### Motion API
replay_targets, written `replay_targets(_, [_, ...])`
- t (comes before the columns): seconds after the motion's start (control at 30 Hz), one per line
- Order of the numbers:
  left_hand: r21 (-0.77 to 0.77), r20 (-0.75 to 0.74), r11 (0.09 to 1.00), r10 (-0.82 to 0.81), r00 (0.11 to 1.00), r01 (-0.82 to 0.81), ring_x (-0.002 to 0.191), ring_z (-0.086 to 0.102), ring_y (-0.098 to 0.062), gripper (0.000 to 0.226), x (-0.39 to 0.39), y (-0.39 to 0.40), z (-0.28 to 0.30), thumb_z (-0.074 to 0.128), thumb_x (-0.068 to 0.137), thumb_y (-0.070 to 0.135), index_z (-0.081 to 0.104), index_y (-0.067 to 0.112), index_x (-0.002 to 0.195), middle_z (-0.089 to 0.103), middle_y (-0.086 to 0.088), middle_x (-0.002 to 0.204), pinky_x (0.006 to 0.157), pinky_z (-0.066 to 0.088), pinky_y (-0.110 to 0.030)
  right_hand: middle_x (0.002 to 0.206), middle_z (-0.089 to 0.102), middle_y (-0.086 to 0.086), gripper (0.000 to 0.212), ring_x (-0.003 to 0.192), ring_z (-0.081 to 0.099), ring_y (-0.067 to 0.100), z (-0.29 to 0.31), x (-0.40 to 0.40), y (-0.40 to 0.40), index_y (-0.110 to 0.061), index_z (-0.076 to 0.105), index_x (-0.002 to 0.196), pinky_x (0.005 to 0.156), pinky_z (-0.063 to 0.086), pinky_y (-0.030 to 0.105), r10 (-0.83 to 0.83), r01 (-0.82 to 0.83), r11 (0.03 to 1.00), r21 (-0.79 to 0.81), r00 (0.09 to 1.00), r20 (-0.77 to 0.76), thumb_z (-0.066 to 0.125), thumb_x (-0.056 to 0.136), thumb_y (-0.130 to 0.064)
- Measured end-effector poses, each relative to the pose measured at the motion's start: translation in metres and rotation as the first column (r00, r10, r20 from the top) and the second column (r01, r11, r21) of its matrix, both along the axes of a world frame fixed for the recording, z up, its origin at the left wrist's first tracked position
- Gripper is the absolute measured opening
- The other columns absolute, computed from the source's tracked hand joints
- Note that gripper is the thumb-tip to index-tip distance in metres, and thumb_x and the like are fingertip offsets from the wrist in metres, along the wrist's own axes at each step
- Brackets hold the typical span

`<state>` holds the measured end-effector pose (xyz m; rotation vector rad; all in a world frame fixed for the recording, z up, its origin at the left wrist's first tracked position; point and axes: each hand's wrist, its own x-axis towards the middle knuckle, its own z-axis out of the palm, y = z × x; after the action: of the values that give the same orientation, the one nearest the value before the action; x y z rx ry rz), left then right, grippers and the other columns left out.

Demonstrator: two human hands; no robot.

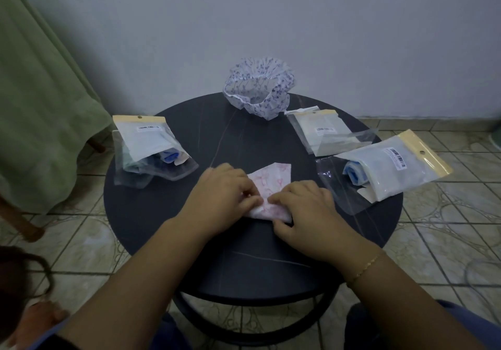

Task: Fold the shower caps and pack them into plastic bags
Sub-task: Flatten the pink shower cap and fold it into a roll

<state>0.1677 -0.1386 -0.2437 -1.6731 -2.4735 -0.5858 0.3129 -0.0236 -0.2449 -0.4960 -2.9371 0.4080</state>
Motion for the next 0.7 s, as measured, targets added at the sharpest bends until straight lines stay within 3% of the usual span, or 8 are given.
replay_targets(0.1, [-0.129, 0.186, 0.991, 0.002, 0.982, 0.023, 0.091, 0.048, 0.0, 0.044, -0.002, -0.004, 0.006, 0.071, 0.065, 0.062, 0.068, 0.034, 0.099, 0.055, 0.02, 0.09, 0.073, 0.036, -0.015, 0.118, 0.042, -0.015, 0.047, 0.12, 0.026, 0.007, 0.002, -0.001, 0.005, -0.036, 0.045, 0.132, 0.089, 0.014, 0.025, -0.007, 0.008, 0.999, -0.047, 1.0, 0.016, 0.051, 0.086, -0.036])
replay_targets(0.23, [-0.217, 0.175, 0.976, 0.027, 0.984, 0.012, 0.099, 0.049, -0.001, 0.054, -0.005, -0.004, 0.009, 0.074, 0.067, 0.056, 0.062, 0.036, 0.116, 0.058, 0.019, 0.106, 0.079, 0.037, -0.018, 0.107, 0.035, -0.014, 0.042, 0.114, 0.028, 0.009, 0.0, -0.004, 0.006, -0.035, 0.047, 0.133, 0.085, 0.018, 0.025, -0.033, 0.034, 0.996, -0.087, 0.999, 0.018, 0.046, 0.091, -0.034])
replay_targets(0.33, [-0.179, 0.317, 0.983, 0.1, 0.943, -0.043, 0.091, 0.054, -0.001, 0.049, -0.006, -0.007, 0.01, 0.073, 0.067, 0.056, 0.053, 0.04, 0.109, 0.058, 0.022, 0.095, 0.08, 0.045, -0.024, 0.112, 0.044, -0.008, 0.034, 0.117, 0.034, 0.014, 0.006, -0.005, 0.009, -0.036, 0.05, 0.13, 0.092, 0.026, 0.03, -0.031, 0.04, 0.986, -0.161, 0.998, 0.058, 0.041, 0.097, -0.035])
replay_targets(0.4, [-0.178, 0.354, 0.981, 0.13, 0.926, -0.07, 0.088, 0.057, -0.004, 0.042, -0.009, -0.009, 0.011, 0.071, 0.067, 0.059, 0.051, 0.036, 0.097, 0.061, 0.017, 0.092, 0.079, 0.048, -0.029, 0.111, 0.047, -0.007, 0.029, 0.116, 0.04, 0.017, 0.006, -0.003, 0.011, -0.037, 0.05, 0.124, 0.097, 0.032, 0.031, -0.101, 0.106, 0.936, -0.336, 0.994, 0.032, 0.047, 0.095, -0.038])
replay_targets(0.5, [-0.21, 0.317, 0.975, 0.14, 0.938, -0.074, 0.084, 0.057, -0.004, 0.038, -0.009, -0.01, 0.013, 0.063, 0.07, 0.064, 0.058, 0.032, 0.09, 0.064, 0.012, 0.087, 0.075, 0.049, -0.029, 0.098, 0.055, -0.005, 0.009, 0.099, 0.05, 0.016, 0.001, -0.002, 0.014, -0.038, 0.052, 0.099, 0.086, 0.041, 0.03, -0.192, 0.14, 0.87, -0.473, 0.979, -0.063, 0.055, 0.09, -0.038])
replay_targets(0.6, [-0.191, 0.27, 0.978, 0.133, 0.954, -0.083, 0.087, 0.057, -0.009, 0.033, -0.009, -0.009, 0.015, 0.059, 0.076, 0.062, 0.064, 0.031, 0.089, 0.06, 0.013, 0.087, 0.076, 0.045, -0.028, 0.078, 0.057, -0.007, 0.001, 0.078, 0.052, 0.009, -0.003, -0.005, 0.013, -0.029, 0.06, 0.088, 0.066, 0.037, 0.022, -0.262, 0.147, 0.838, -0.525, 0.953, -0.152, 0.06, 0.089, -0.031])
replay_targets(0.7, [-0.236, 0.088, 0.966, 0.129, 0.988, -0.105, 0.097, 0.053, -0.01, 0.036, -0.011, -0.006, 0.015, 0.047, 0.083, 0.064, 0.066, 0.036, 0.095, 0.055, 0.013, 0.091, 0.082, 0.033, -0.029, 0.084, 0.06, -0.005, 0.003, 0.084, 0.053, 0.01, -0.009, -0.009, 0.01, -0.029, 0.065, 0.088, 0.069, 0.038, 0.023, -0.338, 0.186, 0.834, -0.52, 0.917, -0.213, 0.062, 0.087, -0.031])
